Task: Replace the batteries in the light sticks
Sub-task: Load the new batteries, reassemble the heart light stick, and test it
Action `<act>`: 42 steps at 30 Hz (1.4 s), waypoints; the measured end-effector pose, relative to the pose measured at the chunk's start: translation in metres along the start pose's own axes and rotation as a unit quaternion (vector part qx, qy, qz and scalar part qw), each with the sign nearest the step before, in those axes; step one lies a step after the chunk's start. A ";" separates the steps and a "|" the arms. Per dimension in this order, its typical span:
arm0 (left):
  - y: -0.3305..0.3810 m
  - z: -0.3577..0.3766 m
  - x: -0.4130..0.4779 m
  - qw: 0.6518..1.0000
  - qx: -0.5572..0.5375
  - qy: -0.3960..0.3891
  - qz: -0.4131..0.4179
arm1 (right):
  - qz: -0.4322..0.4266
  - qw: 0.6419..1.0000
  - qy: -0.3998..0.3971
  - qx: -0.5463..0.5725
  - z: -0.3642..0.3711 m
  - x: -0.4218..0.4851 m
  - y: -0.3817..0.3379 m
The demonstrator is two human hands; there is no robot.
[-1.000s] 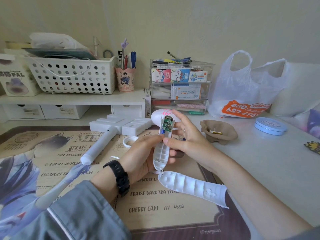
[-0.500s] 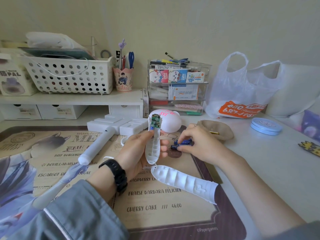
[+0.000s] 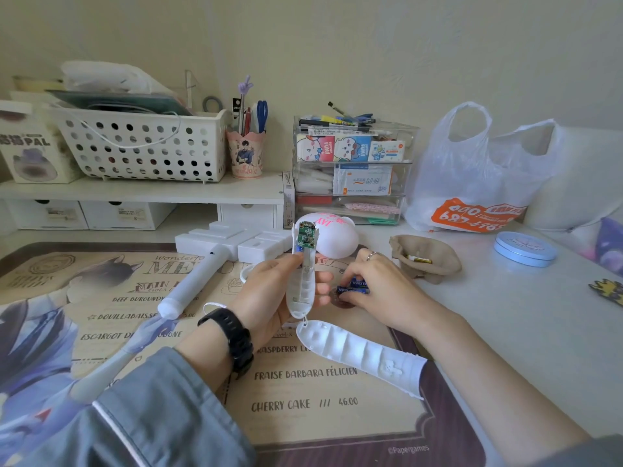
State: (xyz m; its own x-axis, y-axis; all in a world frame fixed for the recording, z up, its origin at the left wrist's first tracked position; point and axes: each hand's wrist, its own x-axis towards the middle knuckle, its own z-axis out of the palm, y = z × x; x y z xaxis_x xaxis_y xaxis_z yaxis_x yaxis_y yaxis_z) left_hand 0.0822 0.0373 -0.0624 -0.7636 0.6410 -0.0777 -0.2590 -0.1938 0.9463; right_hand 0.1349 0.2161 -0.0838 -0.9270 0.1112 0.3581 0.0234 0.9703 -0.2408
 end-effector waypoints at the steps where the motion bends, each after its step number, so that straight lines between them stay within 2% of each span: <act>1: 0.000 0.000 0.000 1.000 0.003 0.000 0.000 | 0.004 1.000 -0.003 0.010 0.001 0.000 0.000; 8: -0.004 -0.003 0.004 1.000 0.018 0.003 0.009 | -0.012 0.999 -0.034 -0.007 -0.001 -0.002 -0.002; 9: -0.004 -0.003 0.004 1.000 0.017 0.002 0.010 | -0.003 1.000 -0.014 0.016 -0.003 0.000 -0.001; 11: -0.004 -0.002 0.004 1.000 0.018 0.002 0.009 | 0.034 0.990 0.041 0.132 -0.008 0.002 -0.002; 14: -0.002 -0.002 0.002 1.000 0.025 0.005 0.003 | 0.075 0.936 0.077 0.334 -0.017 0.005 -0.008; 16: -0.003 -0.003 0.003 0.999 0.045 0.005 0.007 | 0.084 0.887 0.052 0.451 -0.021 0.003 -0.016; 18: -0.005 -0.004 0.004 0.998 0.055 0.001 0.022 | 0.078 0.853 0.013 0.516 -0.023 0.000 -0.023; 19: -0.006 -0.005 0.005 0.998 0.052 -0.002 0.029 | 0.071 0.850 0.000 0.523 -0.021 -0.001 -0.025; 22: -0.007 -0.005 0.006 0.999 0.027 -0.008 0.039 | 0.060 0.870 -0.009 0.490 -0.014 0.000 -0.025; 25: -0.007 -0.004 0.006 0.998 -0.010 -0.029 0.051 | 0.042 0.929 -0.025 0.366 -0.005 -0.001 -0.024; 27: -0.007 -0.004 0.007 0.997 -0.018 -0.040 0.061 | 0.050 0.931 -0.066 0.356 -0.002 -0.004 -0.026; 29: -0.008 -0.004 0.008 0.997 -0.023 -0.041 0.066 | 0.052 0.932 -0.076 0.350 0.001 -0.006 -0.026; 38: -0.010 -0.003 0.011 0.997 -0.018 -0.027 0.071 | 0.058 0.947 -0.039 0.315 0.000 -0.008 -0.033; 42: -0.010 -0.007 0.012 0.997 -0.004 -0.009 0.080 | 0.041 0.924 -0.036 0.378 -0.007 -0.006 -0.030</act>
State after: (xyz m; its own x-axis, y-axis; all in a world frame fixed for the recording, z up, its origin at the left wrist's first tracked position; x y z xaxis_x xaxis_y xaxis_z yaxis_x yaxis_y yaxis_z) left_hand 0.0708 0.0416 -0.0749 -0.7843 0.6152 0.0803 -0.1396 -0.3011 0.9433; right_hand 0.1426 0.1878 -0.0722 -0.9567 0.1378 0.2566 -0.1482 0.5281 -0.8362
